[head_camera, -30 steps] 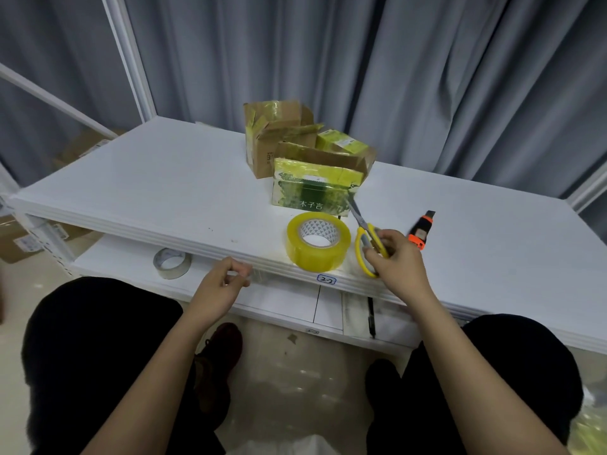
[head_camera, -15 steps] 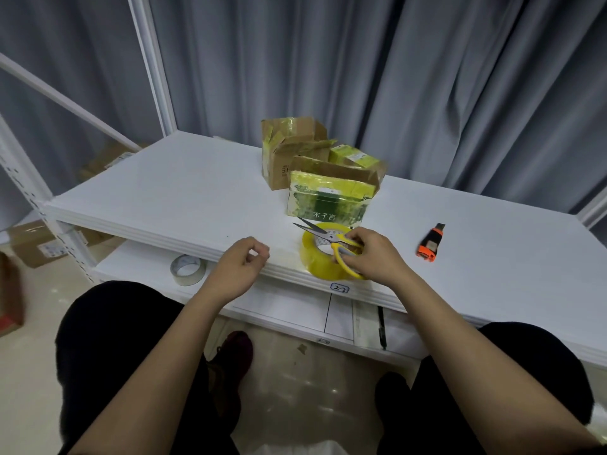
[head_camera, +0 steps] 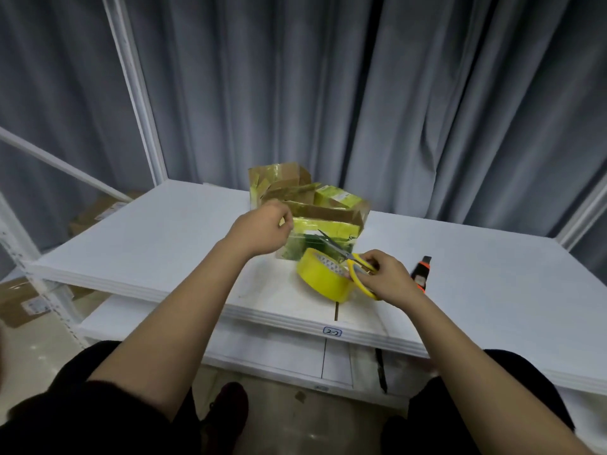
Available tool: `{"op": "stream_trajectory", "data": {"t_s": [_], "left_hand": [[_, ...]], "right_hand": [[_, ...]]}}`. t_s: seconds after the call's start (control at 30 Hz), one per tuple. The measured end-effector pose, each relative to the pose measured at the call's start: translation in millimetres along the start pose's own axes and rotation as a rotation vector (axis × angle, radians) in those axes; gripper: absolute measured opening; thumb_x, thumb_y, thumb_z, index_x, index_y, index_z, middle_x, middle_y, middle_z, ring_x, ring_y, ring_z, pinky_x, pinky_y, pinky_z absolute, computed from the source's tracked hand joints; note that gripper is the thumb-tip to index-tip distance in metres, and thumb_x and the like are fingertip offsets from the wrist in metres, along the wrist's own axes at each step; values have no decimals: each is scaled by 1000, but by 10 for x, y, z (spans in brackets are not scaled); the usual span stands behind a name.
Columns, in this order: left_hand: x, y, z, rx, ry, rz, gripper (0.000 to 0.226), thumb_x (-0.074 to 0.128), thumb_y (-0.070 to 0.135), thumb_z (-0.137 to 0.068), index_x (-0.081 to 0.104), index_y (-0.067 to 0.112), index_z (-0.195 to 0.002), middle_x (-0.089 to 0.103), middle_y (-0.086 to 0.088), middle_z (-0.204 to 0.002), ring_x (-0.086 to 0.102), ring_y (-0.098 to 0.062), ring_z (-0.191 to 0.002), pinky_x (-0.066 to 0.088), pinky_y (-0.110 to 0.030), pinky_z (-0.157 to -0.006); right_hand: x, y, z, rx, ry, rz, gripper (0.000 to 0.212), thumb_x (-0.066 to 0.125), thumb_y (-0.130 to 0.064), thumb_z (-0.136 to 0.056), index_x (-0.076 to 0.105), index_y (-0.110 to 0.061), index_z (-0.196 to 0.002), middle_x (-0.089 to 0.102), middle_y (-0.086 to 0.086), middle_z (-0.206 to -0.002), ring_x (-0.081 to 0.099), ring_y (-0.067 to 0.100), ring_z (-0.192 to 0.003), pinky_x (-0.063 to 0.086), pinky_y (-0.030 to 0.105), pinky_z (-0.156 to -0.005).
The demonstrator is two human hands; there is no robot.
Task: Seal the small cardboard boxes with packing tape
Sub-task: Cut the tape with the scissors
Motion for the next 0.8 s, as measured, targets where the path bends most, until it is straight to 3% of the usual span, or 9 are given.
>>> {"op": "stream_trajectory", "data": {"t_s": [0.13,0.3,0.4,0.5,0.67,0.8], "left_hand": [[-115,275,-301,46,-7,-136,10,48,20,-91,56,24,-86,57,3,-106,51,-17,-86,35,-28,-67],[-156,546,-577,130,-30,-360,13,45,19,-90,58,20,-93,57,1,-101,54,-24,-88,32,-29,-64],[-151,672,-701,184,-41,-440,8,44,19,-89,51,21,-85,47,4,-87,45,-20,-79,32,-30,-61],[-109,771,-796,234,-50,-482,7,44,19,-90,48,22,-84,48,4,-89,45,-19,-78,28,-28,-57],[-35,877,-923,293,-69,-507,6,45,18,-89,49,22,-87,57,0,-102,56,-25,-92,34,-32,-62],[17,1007,-995,330,-88,-503,8,43,18,-90,50,21,-87,56,-1,-103,55,-25,-95,40,-33,-67]], "right_hand": [[-148,-37,-116,3,7,-26,21,70,-33,-84,62,-17,-95,67,5,-88,63,22,-83,46,32,-69],[-386,-29,-231,-9,29,14,22,74,-38,-80,60,-24,-89,63,-5,-81,59,13,-74,40,25,-58],[-458,-6,-275,-17,12,74,28,75,-42,-78,60,-23,-92,63,-5,-85,59,15,-78,42,25,-60],[-514,44,-303,-24,-10,67,31,76,-47,-73,58,-28,-89,64,-7,-88,59,13,-83,45,28,-66],[-633,101,-352,-68,-36,105,36,78,-48,-70,58,-28,-92,62,-10,-91,57,11,-85,48,29,-72],[-723,113,-431,-115,-76,246,40,75,-50,-72,57,-26,-98,59,-9,-92,53,12,-85,41,28,-73]]}}
Point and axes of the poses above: each hand's wrist, its own z-axis away from the middle knuckle, its own x-axis out of the palm, y = z × x, the point moved 9 cm from there along -z, towards the middle knuckle
